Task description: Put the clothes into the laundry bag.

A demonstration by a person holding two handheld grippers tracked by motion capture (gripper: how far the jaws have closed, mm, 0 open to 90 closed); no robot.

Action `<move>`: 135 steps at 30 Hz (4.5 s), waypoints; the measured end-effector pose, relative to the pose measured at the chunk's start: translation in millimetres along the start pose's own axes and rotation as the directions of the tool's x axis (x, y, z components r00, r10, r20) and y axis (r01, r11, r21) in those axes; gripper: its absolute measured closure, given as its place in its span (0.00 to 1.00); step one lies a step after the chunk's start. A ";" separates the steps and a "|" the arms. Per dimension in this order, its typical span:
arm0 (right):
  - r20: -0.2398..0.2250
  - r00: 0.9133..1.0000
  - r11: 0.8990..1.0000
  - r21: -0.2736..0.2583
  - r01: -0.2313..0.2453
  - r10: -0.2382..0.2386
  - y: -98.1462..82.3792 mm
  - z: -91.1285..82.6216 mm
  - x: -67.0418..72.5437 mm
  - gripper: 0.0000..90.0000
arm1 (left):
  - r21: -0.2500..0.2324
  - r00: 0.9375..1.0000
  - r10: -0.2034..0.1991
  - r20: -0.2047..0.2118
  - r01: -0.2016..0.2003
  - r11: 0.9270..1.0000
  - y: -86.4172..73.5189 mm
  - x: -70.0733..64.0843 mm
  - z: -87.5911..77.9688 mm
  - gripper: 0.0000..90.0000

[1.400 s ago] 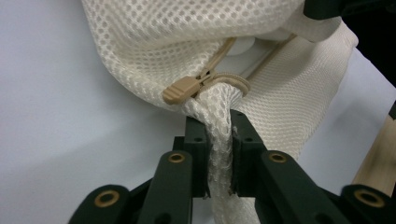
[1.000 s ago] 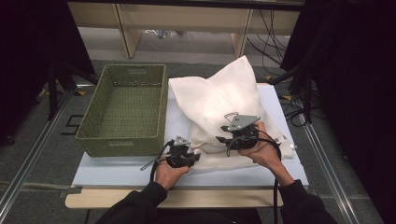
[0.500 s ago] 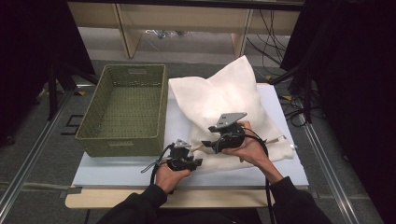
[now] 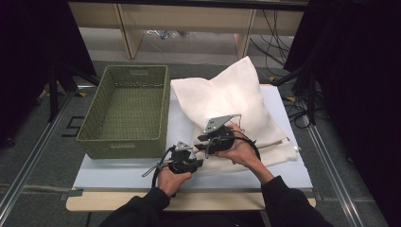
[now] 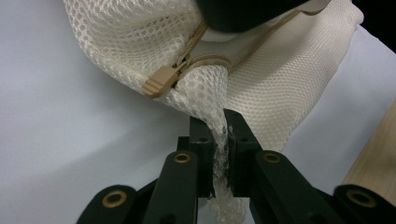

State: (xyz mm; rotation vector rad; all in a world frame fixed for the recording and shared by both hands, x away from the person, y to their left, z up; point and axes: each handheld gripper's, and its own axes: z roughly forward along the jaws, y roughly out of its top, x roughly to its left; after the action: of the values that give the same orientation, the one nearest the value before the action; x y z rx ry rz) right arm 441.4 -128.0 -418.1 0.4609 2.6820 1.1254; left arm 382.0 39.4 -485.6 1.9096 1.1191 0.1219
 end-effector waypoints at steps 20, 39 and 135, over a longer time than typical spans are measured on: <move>-0.043 0.999 0.997 0.077 -0.027 0.030 0.2 37.4 0.6 0.74 | -0.025 1.000 0.013 -0.011 -0.013 1.000 -0.1 -1.0 -1.3 0.91; -0.002 1.000 0.993 0.117 -0.009 0.009 -0.7 30.4 0.3 0.93 | -0.032 1.000 0.016 -0.006 -0.016 0.999 -0.4 -1.3 -0.3 0.91; -0.026 0.989 0.989 0.018 -0.148 0.149 -24.8 7.6 -4.5 0.98 | -0.015 0.999 0.035 -0.016 -0.035 0.999 2.8 -0.4 -2.5 0.78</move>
State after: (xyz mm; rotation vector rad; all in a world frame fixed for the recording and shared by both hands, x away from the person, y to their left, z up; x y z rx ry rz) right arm 442.7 -141.1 -440.9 0.6624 2.7209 1.1570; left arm 382.3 40.1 -481.9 1.9181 1.0923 0.1650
